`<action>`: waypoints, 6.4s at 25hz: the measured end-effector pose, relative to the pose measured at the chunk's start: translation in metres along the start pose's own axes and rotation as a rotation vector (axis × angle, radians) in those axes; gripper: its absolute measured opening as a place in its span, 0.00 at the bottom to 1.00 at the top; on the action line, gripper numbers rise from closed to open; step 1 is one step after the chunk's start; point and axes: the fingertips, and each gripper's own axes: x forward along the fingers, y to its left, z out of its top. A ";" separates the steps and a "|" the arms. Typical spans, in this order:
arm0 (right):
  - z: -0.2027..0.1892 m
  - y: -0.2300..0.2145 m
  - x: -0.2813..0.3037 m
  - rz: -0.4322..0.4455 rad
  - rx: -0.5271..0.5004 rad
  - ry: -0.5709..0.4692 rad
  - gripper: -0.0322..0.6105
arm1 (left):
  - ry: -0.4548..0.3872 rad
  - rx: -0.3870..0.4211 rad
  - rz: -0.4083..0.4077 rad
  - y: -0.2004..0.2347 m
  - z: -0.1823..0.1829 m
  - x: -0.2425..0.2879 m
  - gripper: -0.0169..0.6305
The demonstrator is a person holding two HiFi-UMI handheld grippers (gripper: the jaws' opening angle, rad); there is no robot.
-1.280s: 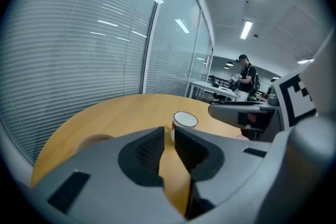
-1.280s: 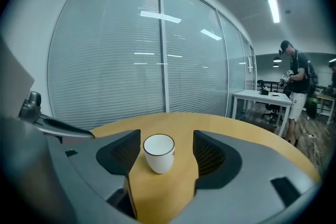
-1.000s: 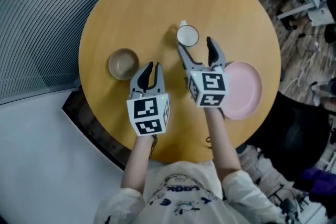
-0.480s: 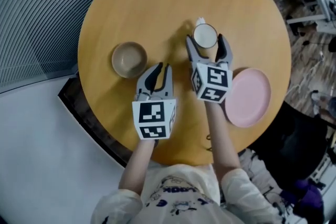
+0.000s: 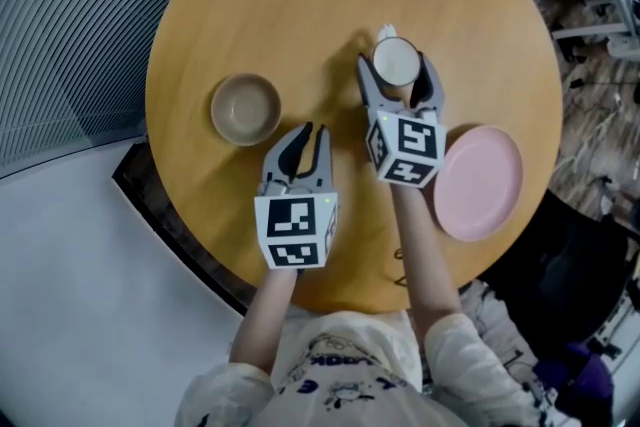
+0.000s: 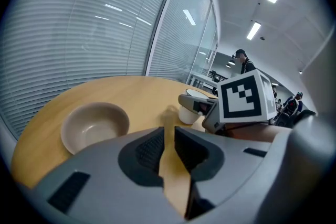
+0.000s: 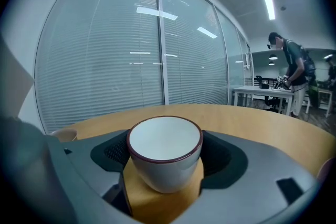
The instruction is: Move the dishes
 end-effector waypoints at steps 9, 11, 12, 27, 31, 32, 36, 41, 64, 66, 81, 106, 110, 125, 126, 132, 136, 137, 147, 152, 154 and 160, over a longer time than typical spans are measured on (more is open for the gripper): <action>0.007 -0.001 -0.005 0.000 0.003 0.006 0.65 | -0.005 0.027 -0.018 -0.013 0.006 -0.002 0.12; 0.018 -0.008 -0.012 -0.007 0.018 -0.018 0.65 | -0.011 0.039 -0.026 -0.019 0.010 -0.002 0.12; 0.024 -0.014 -0.017 -0.012 0.021 -0.031 0.65 | -0.015 0.044 -0.031 -0.024 0.013 -0.002 0.12; 0.051 -0.200 -0.100 -0.281 0.095 -0.074 0.65 | -0.047 0.155 -0.166 -0.148 0.049 0.026 0.12; 0.026 -0.237 -0.107 -0.324 0.133 -0.035 0.65 | -0.013 0.177 -0.176 -0.169 0.037 0.037 0.12; 0.021 -0.244 -0.108 -0.330 0.141 -0.026 0.65 | -0.007 0.184 -0.176 -0.173 0.034 0.040 0.12; 0.001 -0.261 -0.105 -0.346 0.163 0.009 0.65 | 0.008 0.198 -0.172 -0.182 0.029 0.049 0.12; -0.021 -0.269 -0.104 -0.350 0.194 0.043 0.65 | 0.030 0.206 -0.155 -0.186 0.019 0.050 0.12; 0.022 -0.238 -0.129 -0.327 0.123 -0.063 0.66 | -0.054 0.120 -0.042 -0.142 0.039 0.014 0.12; 0.042 -0.219 -0.135 -0.279 0.124 -0.093 0.66 | -0.080 0.105 -0.007 -0.131 0.047 -0.001 0.12; 0.066 0.031 -0.132 0.062 0.131 -0.066 0.42 | -0.184 -0.012 0.190 0.020 0.051 -0.117 0.12; -0.065 0.187 -0.019 -0.003 0.244 0.326 0.13 | -0.060 -0.068 0.128 0.189 -0.004 -0.105 0.12; -0.066 0.185 -0.015 -0.018 0.260 0.322 0.10 | -0.048 -0.073 0.118 0.193 -0.002 -0.097 0.12; -0.001 0.121 -0.115 -0.115 0.392 0.173 0.08 | -0.083 0.041 -0.035 0.102 0.039 -0.108 0.12; -0.001 0.108 -0.131 -0.135 0.396 0.163 0.08 | -0.084 0.056 -0.056 0.085 0.038 -0.109 0.12; -0.038 0.038 -0.221 -0.269 0.462 0.160 0.08 | -0.060 0.124 -0.176 -0.009 0.011 -0.112 0.12; -0.075 0.000 -0.265 -0.349 0.503 0.186 0.08 | -0.030 0.161 -0.231 -0.057 -0.014 -0.112 0.12; -0.084 -0.008 -0.272 -0.370 0.510 0.194 0.08 | -0.021 0.170 -0.241 -0.065 -0.020 -0.111 0.12; -0.159 -0.052 -0.319 -0.459 0.603 0.240 0.08 | 0.044 0.247 -0.296 -0.121 -0.070 -0.111 0.12; -0.175 -0.057 -0.313 -0.462 0.615 0.261 0.08 | 0.061 0.260 -0.291 -0.126 -0.078 -0.106 0.12; -0.179 -0.059 -0.309 -0.458 0.612 0.266 0.08 | 0.065 0.262 -0.288 -0.126 -0.081 -0.102 0.12; -0.171 -0.062 -0.315 -0.442 0.597 0.226 0.19 | 0.052 0.265 -0.277 -0.127 -0.080 -0.105 0.12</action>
